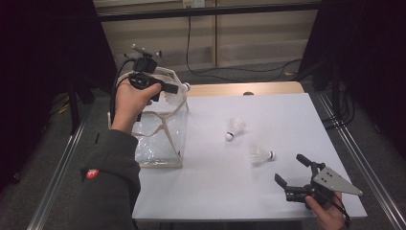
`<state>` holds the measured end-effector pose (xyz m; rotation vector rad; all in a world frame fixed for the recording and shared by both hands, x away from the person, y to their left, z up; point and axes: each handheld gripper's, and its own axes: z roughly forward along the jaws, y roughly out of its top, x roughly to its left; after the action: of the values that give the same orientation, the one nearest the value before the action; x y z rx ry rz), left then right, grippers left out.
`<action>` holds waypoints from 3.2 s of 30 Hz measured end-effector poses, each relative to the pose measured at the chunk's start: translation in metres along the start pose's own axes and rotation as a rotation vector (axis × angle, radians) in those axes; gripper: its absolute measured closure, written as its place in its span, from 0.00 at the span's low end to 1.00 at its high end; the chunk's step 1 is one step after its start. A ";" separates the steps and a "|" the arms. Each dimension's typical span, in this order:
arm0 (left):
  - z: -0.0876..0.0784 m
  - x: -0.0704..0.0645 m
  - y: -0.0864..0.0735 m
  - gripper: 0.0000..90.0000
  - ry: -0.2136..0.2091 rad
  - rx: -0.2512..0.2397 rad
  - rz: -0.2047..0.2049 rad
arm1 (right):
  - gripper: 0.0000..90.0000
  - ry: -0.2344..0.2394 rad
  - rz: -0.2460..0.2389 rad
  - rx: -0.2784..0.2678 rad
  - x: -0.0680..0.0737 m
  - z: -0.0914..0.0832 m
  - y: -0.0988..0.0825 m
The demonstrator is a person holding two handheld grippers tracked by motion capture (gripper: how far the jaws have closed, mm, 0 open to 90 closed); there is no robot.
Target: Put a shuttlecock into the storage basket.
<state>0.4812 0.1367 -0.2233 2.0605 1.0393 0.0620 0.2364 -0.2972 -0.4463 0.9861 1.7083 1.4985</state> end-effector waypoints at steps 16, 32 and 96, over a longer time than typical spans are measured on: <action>0.005 0.007 0.002 0.99 0.013 -0.019 -0.018 | 0.01 0.001 0.000 0.000 0.000 0.000 0.000; 0.005 0.015 0.003 0.99 0.034 -0.032 -0.034 | 0.01 0.005 0.002 0.003 0.000 0.000 -0.001; 0.013 0.047 0.003 0.99 0.132 -0.064 -0.107 | 0.01 0.006 0.019 0.004 -0.003 0.000 -0.001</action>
<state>0.5187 0.1597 -0.2433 1.9614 1.2114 0.1756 0.2376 -0.2999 -0.4473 1.0036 1.7111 1.5121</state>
